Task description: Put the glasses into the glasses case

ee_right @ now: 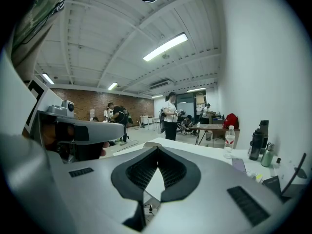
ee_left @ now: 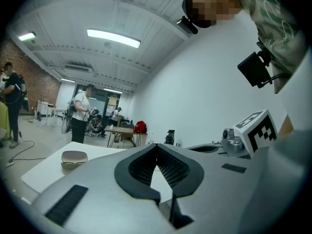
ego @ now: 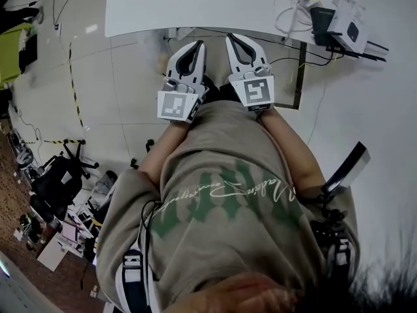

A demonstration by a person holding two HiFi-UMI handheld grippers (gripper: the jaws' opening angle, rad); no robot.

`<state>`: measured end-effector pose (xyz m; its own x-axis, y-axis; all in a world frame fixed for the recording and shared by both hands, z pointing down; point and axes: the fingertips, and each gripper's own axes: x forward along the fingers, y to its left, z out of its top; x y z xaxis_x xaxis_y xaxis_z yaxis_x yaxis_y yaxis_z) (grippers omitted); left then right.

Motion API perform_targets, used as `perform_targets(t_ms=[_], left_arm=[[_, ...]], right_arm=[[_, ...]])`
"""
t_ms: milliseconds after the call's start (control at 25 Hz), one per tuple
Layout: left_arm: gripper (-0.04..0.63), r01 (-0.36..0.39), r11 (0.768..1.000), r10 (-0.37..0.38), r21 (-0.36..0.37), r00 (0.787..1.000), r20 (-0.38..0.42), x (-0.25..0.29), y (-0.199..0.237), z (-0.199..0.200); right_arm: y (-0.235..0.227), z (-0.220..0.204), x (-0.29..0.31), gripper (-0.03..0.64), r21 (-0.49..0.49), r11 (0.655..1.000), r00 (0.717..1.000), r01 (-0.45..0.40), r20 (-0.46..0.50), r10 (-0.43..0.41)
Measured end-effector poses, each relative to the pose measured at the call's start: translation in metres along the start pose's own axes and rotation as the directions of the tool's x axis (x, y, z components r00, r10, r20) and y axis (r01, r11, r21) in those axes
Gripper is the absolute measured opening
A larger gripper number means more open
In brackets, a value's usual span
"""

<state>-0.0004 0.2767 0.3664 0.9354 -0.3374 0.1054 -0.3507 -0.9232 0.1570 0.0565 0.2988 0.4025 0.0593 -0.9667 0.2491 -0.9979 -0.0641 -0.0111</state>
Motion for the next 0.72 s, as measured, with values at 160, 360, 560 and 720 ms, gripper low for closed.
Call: perform_targets(t_ms=[160, 360, 560, 720], left_arm=[[0.006, 0.042, 0.999, -0.042, 0.004, 0.999, 0.0, 0.009, -0.003, -0.001], [0.006, 0.093, 0.996, -0.093, -0.016, 0.996, -0.01, 0.002, 0.003, 0.0], [0.006, 0.169, 0.985, -0.171, -0.045, 0.985, -0.029, -0.007, 0.001, -0.006], [0.006, 0.217, 0.974, -0.22, -0.064, 0.975, -0.043, -0.02, 0.002, -0.013]], right_arm=[[-0.004, -0.003, -0.002, 0.011, -0.008, 0.999, 0.999, 0.034, -0.006, -0.034], [0.0, 0.005, -0.011, 0.011, -0.029, 0.994, 0.994, 0.108, 0.009, -0.108], [0.014, 0.011, -0.013, 0.011, -0.11, 0.979, 0.985, 0.171, -0.003, -0.173], [0.026, 0.011, -0.015, 0.011, -0.085, 0.973, 0.976, 0.215, -0.008, -0.216]])
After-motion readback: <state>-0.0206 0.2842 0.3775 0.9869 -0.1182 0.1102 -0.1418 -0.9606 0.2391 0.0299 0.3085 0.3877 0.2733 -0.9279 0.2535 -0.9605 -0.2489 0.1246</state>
